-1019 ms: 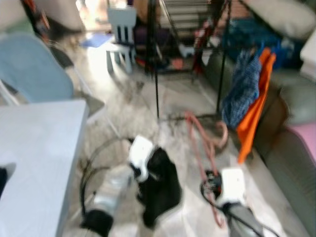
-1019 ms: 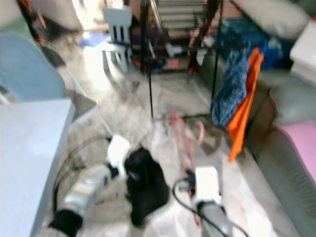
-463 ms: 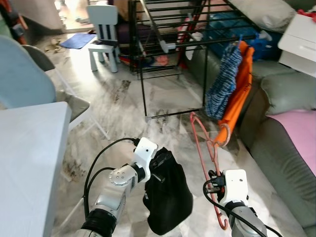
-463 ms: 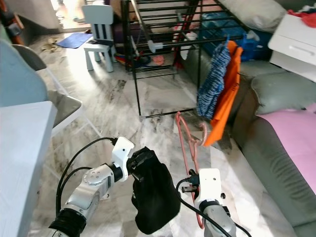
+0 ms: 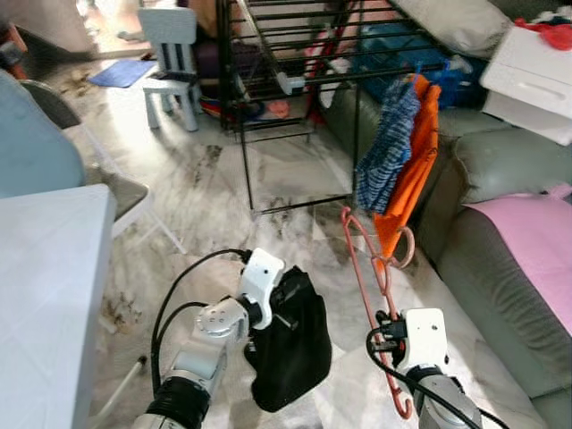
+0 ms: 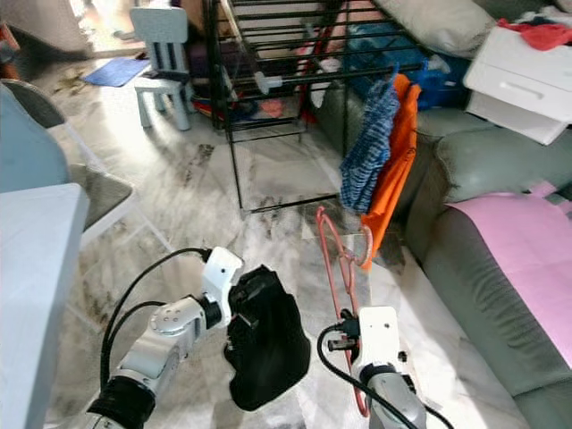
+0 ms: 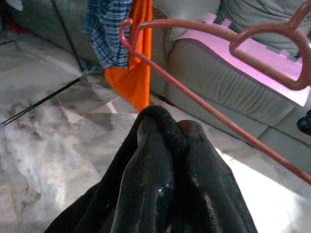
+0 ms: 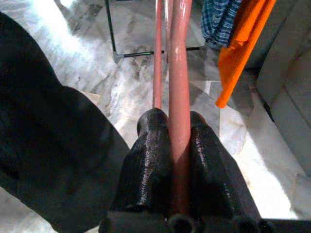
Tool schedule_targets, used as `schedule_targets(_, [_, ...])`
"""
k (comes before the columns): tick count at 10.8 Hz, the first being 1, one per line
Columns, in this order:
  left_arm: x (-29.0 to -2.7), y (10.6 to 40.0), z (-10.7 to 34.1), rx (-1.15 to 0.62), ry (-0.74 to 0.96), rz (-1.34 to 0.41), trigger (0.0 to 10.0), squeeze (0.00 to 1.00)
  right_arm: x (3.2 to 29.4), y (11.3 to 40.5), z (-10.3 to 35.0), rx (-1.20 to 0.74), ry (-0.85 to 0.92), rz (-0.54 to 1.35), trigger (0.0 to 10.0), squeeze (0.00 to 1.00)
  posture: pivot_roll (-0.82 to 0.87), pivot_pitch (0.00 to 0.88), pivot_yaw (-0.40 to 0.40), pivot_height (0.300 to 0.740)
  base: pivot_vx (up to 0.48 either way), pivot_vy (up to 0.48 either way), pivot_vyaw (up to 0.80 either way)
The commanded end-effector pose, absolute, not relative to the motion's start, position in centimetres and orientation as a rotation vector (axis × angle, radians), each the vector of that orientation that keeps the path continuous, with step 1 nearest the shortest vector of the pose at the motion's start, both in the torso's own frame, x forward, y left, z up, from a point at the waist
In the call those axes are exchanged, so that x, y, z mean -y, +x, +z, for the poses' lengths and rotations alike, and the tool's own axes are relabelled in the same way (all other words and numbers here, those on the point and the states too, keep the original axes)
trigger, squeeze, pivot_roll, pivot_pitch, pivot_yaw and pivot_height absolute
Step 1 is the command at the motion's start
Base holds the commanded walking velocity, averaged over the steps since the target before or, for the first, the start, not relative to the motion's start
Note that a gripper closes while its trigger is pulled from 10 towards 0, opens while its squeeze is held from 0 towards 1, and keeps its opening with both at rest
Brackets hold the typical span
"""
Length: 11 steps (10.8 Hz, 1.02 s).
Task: Hang hanger
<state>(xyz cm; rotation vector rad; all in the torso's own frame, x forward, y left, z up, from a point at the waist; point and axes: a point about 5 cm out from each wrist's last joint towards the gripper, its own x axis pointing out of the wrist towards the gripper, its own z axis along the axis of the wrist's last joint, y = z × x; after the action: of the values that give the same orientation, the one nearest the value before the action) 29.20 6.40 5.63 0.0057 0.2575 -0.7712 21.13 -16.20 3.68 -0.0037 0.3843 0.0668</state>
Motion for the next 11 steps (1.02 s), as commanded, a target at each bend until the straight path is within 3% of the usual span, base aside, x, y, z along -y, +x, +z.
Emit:
schedule_targets(1, [-5.90,29.44,6.25,-0.228,0.012,-0.790,10.0,0.00,16.29,21.38,4.28,-0.364,-0.014,0.074,10.0,0.00,0.02,0.000,-0.038,0.740,0.000,-0.240,-0.48])
schedule_targets(6, [-5.80,29.38,6.21,-0.226,0.011,-0.791,10.0,0.00,16.11,21.54,4.28,-0.370,-0.018,0.082,10.0,0.00,0.02,0.000,-0.036,0.740,0.000,-0.268,-0.80])
schedule_targets(11, [-5.76,29.37,6.01,-0.233,0.007,-0.777,10.0,0.00,16.08,21.33,4.34,-0.374,-0.018,0.082,10.0,0.00,0.01,0.000,-0.035,0.740,0.000,-0.153,0.00])
